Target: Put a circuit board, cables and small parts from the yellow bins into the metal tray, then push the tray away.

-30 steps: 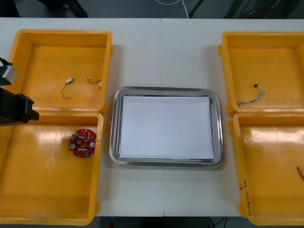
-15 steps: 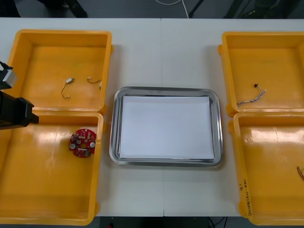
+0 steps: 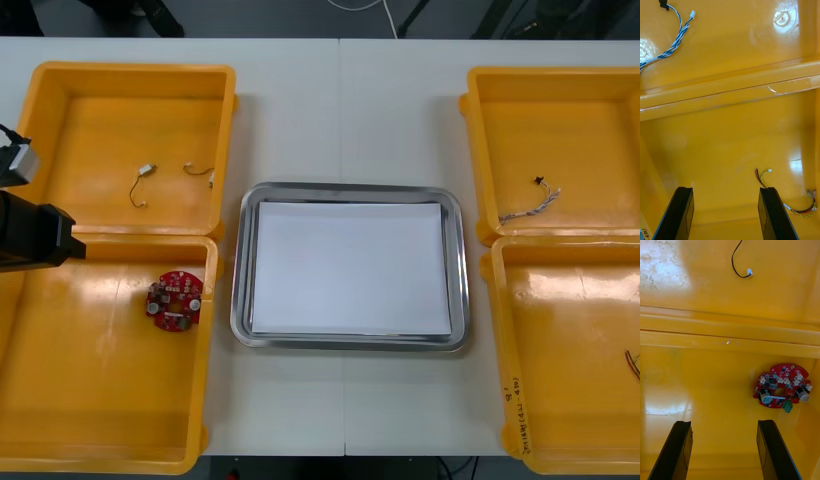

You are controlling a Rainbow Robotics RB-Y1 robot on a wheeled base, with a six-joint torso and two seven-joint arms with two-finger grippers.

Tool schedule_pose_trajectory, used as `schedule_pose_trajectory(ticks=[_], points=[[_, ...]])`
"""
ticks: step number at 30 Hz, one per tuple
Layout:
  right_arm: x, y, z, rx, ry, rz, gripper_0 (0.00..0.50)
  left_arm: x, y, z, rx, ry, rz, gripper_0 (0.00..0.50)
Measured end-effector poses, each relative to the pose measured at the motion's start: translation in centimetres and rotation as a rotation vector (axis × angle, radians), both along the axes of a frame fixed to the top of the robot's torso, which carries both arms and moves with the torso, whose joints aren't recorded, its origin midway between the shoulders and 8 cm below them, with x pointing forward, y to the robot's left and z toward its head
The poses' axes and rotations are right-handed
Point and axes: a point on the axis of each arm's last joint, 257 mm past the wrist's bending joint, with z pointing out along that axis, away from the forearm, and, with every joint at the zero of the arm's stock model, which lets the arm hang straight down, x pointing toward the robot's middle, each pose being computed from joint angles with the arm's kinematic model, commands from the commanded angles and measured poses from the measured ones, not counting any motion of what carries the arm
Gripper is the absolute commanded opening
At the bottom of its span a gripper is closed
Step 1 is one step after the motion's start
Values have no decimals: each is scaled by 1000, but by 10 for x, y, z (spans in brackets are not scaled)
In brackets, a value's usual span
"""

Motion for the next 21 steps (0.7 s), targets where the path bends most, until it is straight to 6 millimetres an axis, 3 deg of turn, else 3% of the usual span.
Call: schedule_pose_trajectory(ticks=[7, 16, 21], points=[[-2, -4, -8, -6, -12, -3, 500, -10, -10, -12, -2, 11, -15, 500], [-17, -17, -39, -7, -27, -5, 500, -30, -15, -37, 26, 63, -33, 500], [-26, -26, -56, -35, -38, 42, 500, -26, -26, -47, 11, 39, -47, 500]])
